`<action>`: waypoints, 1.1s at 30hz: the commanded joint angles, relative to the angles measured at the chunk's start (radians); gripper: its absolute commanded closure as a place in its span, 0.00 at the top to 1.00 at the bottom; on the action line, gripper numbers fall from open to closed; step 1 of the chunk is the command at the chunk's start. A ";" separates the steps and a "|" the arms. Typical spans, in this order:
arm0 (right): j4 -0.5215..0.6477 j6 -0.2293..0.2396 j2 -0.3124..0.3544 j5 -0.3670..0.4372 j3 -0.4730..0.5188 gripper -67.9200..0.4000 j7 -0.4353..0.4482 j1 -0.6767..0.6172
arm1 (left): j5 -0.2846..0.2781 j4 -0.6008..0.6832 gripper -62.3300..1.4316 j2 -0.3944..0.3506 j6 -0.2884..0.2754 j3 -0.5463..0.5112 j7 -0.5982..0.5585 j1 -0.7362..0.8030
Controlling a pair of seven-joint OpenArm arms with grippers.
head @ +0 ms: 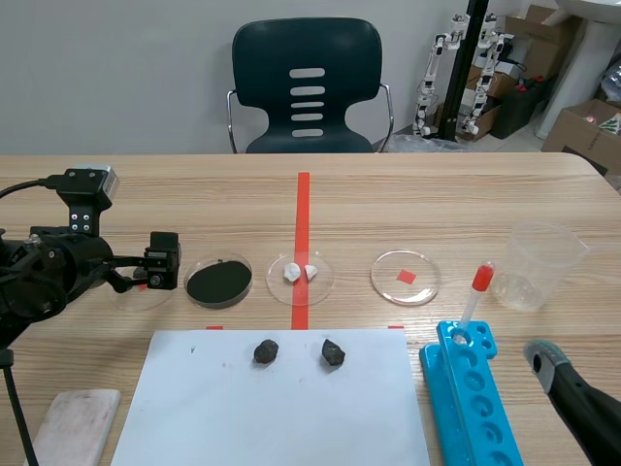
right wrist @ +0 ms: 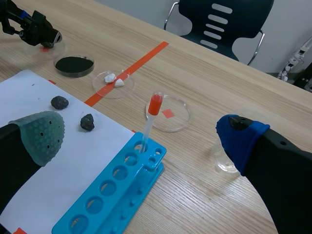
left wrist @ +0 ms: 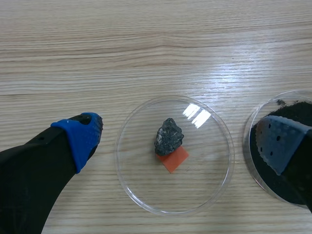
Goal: Return to the home posture
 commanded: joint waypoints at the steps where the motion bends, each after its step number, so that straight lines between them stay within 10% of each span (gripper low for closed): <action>1: 0.014 -0.001 0.008 0.010 0.003 1.00 0.014 0.006 | -0.002 0.014 1.00 -0.009 0.002 -0.003 -0.013 -0.006; 33: 0.014 -0.001 0.008 0.010 0.003 1.00 0.014 0.006 | -0.003 0.014 1.00 -0.023 -0.023 -0.003 -0.013 -0.006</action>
